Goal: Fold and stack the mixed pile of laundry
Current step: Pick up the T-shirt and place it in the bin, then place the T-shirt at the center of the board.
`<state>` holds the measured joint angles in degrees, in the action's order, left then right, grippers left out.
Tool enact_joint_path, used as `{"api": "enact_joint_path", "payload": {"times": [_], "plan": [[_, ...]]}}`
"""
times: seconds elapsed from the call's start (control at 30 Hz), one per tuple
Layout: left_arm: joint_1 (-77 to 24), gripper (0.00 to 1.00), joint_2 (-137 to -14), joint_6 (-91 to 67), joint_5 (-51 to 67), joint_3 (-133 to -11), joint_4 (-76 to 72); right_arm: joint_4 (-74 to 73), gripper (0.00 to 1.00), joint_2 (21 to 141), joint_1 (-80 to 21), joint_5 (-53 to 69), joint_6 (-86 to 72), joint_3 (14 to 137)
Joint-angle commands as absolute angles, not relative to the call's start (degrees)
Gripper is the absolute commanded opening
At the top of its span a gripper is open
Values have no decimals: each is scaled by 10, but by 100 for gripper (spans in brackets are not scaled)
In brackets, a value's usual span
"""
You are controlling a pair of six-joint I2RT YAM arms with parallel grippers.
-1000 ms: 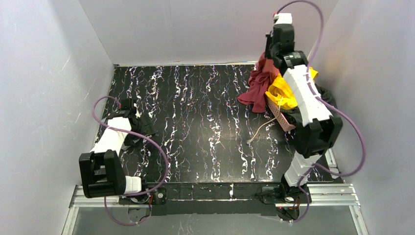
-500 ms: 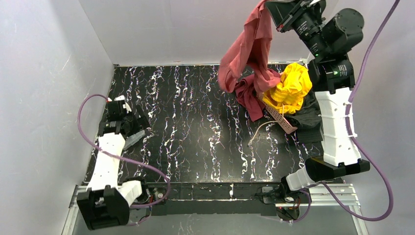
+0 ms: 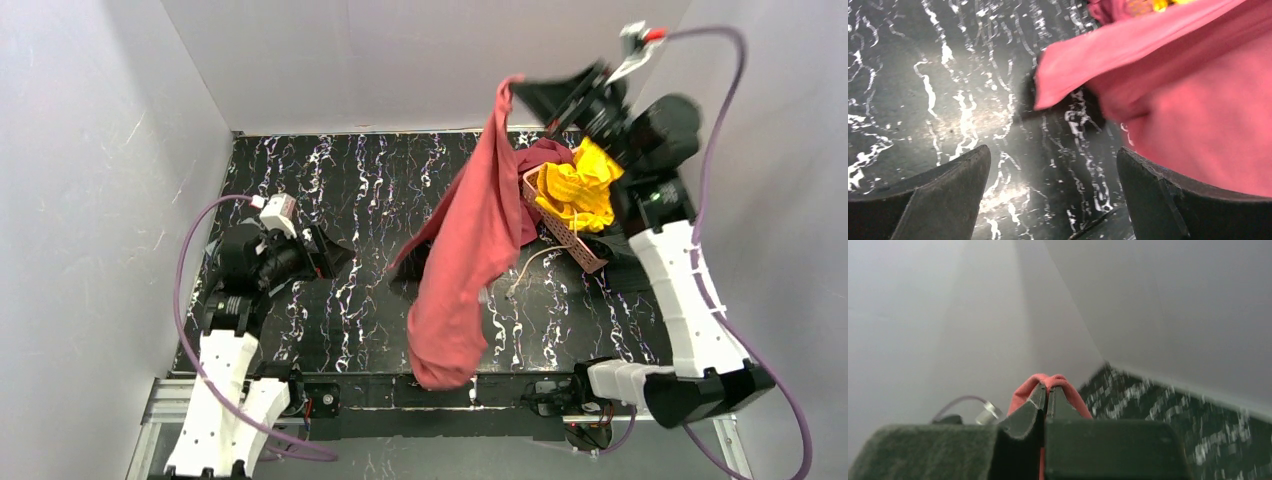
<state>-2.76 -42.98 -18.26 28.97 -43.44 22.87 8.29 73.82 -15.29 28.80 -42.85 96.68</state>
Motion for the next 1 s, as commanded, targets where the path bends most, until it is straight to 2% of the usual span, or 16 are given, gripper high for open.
{"api": "enact_joint_path", "payload": {"times": [0.0, 0.13, 0.3, 0.47, 0.63, 0.67, 0.73, 0.77, 0.8, 0.87, 0.97], "plan": [[-42, 94, -346, -268, 346, -418, 233, 51, 1, 685, -170, 215, -371, 741], [-87, 92, -321, -294, 327, -398, 258, 30, 1, 687, -223, 171, -324, 591], [-165, 91, -334, -334, 318, -364, 225, 42, 1, 706, -324, 127, -316, 525], [-246, 92, -350, -395, 296, -307, 91, 39, 1, 743, -442, 79, -316, 565], [-258, 93, -329, -431, 217, -259, 66, -10, 2, 826, -522, 16, -291, 707], [-258, 93, -326, -438, 211, -251, 61, -35, 17, 845, -523, 5, -286, 733], [-258, 93, -335, -446, 209, -243, 63, -90, 61, 870, -524, -69, -259, 774], [-259, 93, -345, -447, 211, -243, 70, -108, 77, 877, -523, -111, -242, 787], [-261, 93, -357, -449, 213, -242, 77, -126, 87, 883, -521, -153, -222, 799], [-269, 93, -376, -456, 209, -235, 80, -165, 98, 894, -517, -264, -192, 820], [-290, 94, -399, -469, 192, -223, 68, -203, 99, 910, -486, -377, -175, 829]]}}
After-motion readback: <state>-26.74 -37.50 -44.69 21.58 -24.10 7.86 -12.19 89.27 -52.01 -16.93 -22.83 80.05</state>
